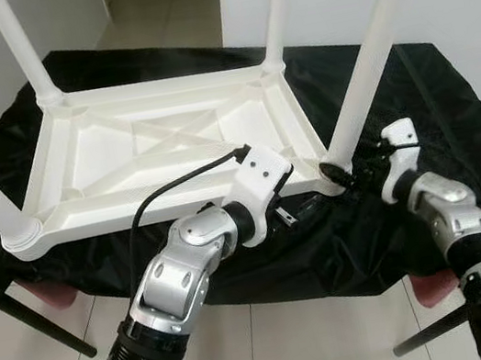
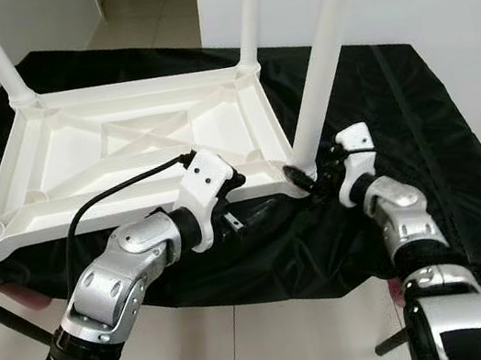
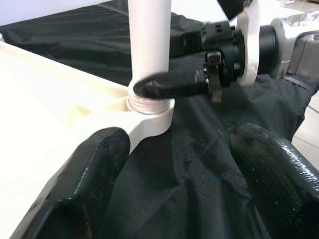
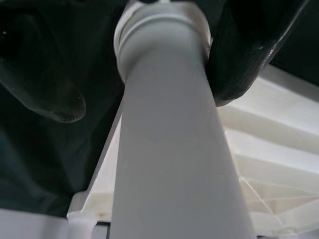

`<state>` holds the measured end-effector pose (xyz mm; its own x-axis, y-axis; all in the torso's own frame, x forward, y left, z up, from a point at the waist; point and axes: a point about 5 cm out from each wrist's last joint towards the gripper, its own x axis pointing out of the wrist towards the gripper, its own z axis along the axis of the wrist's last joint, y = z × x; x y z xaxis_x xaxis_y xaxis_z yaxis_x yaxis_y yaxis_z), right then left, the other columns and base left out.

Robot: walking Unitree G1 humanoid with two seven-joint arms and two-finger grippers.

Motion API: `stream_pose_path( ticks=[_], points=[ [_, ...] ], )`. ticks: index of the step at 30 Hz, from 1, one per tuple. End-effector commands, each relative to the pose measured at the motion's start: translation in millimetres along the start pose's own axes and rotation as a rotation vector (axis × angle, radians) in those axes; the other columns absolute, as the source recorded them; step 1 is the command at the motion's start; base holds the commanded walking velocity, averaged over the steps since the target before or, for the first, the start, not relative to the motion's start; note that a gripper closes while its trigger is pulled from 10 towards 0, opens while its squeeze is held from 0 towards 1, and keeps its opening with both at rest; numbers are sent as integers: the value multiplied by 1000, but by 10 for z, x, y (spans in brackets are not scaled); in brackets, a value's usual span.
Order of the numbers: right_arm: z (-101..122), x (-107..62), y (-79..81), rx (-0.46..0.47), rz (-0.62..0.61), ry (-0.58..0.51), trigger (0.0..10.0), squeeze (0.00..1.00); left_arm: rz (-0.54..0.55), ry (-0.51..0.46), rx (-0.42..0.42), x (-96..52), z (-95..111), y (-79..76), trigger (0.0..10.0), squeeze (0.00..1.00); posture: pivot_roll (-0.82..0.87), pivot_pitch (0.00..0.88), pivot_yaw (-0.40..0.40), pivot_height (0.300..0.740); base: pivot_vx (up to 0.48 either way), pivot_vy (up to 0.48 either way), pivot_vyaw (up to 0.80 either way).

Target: Building children table

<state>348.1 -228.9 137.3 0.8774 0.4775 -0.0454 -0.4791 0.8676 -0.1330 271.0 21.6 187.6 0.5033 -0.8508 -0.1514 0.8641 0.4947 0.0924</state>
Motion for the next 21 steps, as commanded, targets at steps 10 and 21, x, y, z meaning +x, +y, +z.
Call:
stream_pose_path(
  ticks=[10,21],
  points=[
    [-37,58,-36,33,-42,-9,10000,0,16,-8,14,-14,49,-7,10000,0,53,10,-30,740,0,0,0],
    [-125,110,44,49,-45,20,39,0,14,-6,13,-19,48,-19,10000,0,59,14,-28,740,0,0,0]
  ],
)
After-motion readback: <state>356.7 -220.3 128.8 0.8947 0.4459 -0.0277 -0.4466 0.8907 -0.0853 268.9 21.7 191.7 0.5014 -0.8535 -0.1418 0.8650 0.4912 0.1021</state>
